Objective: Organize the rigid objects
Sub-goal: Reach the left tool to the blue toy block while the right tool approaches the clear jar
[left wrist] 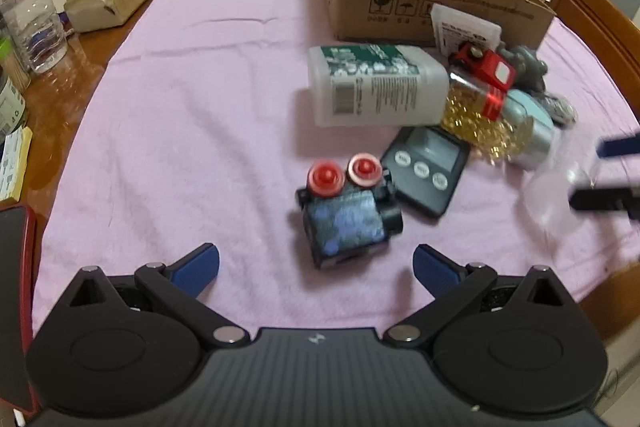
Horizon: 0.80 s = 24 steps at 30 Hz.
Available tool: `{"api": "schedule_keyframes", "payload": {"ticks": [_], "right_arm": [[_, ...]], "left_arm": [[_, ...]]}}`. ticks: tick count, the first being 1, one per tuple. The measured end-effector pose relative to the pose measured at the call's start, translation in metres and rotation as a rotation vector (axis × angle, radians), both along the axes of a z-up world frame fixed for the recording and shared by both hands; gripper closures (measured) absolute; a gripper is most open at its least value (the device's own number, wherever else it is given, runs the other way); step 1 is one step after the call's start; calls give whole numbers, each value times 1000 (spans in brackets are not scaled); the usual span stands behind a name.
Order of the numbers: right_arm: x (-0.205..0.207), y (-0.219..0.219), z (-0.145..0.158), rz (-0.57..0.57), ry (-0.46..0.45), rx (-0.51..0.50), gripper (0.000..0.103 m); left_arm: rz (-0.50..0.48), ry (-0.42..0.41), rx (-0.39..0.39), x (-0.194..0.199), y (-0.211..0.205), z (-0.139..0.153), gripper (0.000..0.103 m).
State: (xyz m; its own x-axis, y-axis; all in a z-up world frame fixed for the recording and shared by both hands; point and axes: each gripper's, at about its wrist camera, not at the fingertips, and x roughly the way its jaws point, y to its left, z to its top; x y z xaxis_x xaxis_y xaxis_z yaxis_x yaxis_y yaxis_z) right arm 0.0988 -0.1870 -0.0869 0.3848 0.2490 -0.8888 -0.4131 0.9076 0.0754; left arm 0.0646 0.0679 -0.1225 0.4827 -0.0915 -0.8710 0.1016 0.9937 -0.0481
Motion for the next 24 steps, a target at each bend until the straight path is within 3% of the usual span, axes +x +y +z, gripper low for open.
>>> {"api": "schedule_keyframes", "payload": {"ticks": [5, 11, 14, 18, 24], "right_arm": [[-17, 7, 0, 4, 16, -11, 0], [-25, 13, -1, -8, 19, -47, 0], [-25, 14, -3, -18, 14, -65, 0], [-24, 23, -12, -29, 0, -117, 0], [-22, 28, -14, -25, -34, -165, 0]], "left_arm": [[46, -20, 6, 14, -4, -3, 1], [66, -41, 129, 9, 0, -8, 1], [48, -41, 126, 9, 0, -8, 3], [0, -67, 114, 11, -8, -7, 19], [-56, -91, 135, 9, -16, -5, 32]]}}
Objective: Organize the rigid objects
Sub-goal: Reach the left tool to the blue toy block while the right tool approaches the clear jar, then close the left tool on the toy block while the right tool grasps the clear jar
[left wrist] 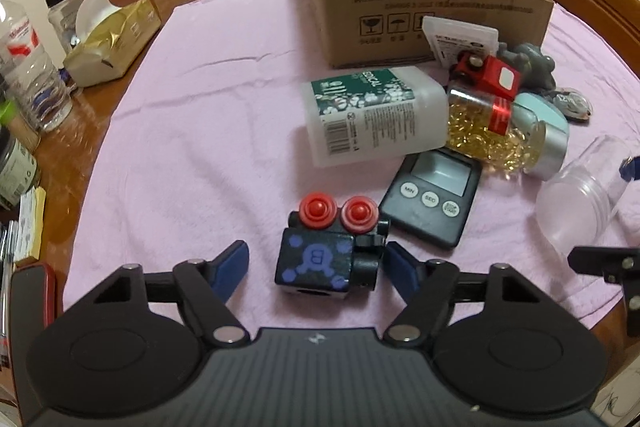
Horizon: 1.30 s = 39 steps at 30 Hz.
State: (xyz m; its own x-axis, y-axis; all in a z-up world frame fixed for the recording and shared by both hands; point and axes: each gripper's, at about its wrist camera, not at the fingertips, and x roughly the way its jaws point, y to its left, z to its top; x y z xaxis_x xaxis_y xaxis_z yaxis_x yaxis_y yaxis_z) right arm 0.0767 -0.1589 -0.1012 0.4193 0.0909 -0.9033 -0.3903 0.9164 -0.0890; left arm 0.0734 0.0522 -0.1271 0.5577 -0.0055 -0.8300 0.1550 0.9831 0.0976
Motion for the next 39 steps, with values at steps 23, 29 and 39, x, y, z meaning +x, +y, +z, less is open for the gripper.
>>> {"api": "schedule_keyframes", "payload": {"ticks": [23, 29, 39], "right_arm": [[13, 1, 0, -20, 16, 21, 0], [15, 2, 1, -45, 28, 23, 0], [18, 8, 1, -90, 28, -13, 3]], "left_arm": [[-194, 80, -32, 9, 3, 6, 53], [-196, 80, -37, 12, 2, 6, 53], [-177, 88, -49, 13, 2, 6, 53]]}}
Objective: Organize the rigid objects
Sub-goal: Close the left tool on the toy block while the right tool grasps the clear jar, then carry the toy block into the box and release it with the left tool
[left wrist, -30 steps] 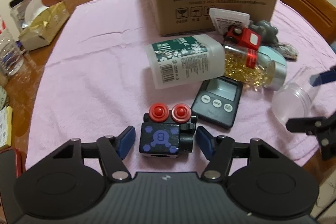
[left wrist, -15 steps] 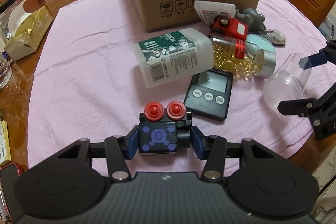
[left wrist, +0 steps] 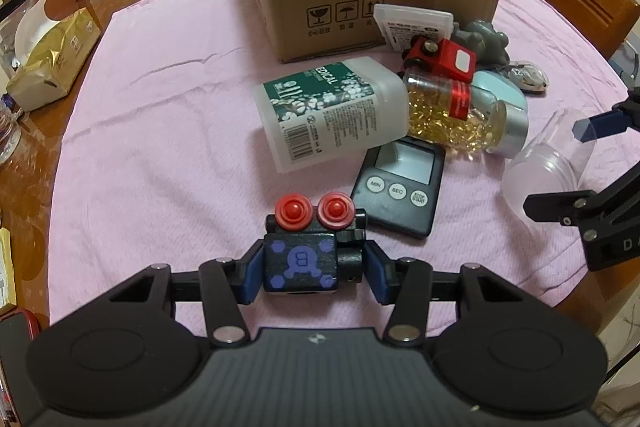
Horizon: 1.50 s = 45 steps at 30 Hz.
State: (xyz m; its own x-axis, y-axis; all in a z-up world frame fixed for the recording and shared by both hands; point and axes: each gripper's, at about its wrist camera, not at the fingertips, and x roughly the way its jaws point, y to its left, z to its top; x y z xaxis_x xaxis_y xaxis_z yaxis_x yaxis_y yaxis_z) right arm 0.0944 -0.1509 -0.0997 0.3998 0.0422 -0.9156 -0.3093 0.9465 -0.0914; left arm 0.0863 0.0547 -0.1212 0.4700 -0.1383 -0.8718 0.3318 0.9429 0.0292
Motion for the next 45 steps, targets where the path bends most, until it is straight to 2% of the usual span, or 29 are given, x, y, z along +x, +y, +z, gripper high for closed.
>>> {"api": "schedule_keyframes", "payload": {"ticks": [4, 12, 22, 34, 39, 45], "right_arm": [[2, 1, -2, -9, 10, -6, 9], [5, -1, 3, 18, 26, -4, 9], [22, -8, 38, 62, 4, 29, 9], [57, -7, 79, 87, -68, 48, 9], [79, -11, 95, 133, -102, 64, 9], [110, -14, 107, 162, -144, 67, 9]], "left_arm": [[7, 5, -4, 1, 0, 0, 53], [-13, 31, -3, 4, 2, 7, 54], [-63, 56, -19, 15, 10, 52, 54], [-177, -46, -16, 61, -16, 105, 54], [-170, -82, -26, 84, -31, 119, 53], [-175, -156, -31, 131, -50, 133, 53]]}}
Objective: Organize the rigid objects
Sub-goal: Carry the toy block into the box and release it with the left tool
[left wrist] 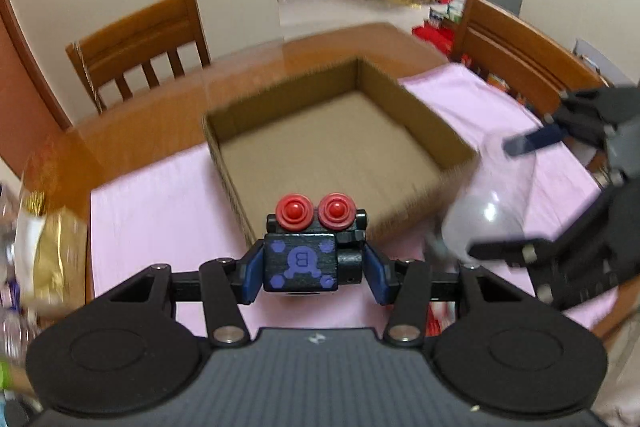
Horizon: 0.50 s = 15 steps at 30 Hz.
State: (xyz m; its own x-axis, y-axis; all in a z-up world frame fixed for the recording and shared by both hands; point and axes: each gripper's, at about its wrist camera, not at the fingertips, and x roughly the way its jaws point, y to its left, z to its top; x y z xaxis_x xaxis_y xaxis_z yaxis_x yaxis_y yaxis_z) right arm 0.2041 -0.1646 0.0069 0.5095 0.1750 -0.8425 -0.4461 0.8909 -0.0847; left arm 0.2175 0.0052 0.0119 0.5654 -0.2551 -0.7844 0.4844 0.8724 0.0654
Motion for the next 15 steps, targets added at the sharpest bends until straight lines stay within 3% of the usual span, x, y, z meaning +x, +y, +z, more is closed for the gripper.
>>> {"api": "schedule_keyframes", "payload": {"ticks": [8, 15], "right_arm": [[32, -7, -3, -15, -8, 11, 9], [51, -17, -8, -36, 6, 7, 9]], "left_arm": [[85, 7, 12, 103, -24, -41, 53], [160, 47, 18, 152, -29, -80, 53]]}}
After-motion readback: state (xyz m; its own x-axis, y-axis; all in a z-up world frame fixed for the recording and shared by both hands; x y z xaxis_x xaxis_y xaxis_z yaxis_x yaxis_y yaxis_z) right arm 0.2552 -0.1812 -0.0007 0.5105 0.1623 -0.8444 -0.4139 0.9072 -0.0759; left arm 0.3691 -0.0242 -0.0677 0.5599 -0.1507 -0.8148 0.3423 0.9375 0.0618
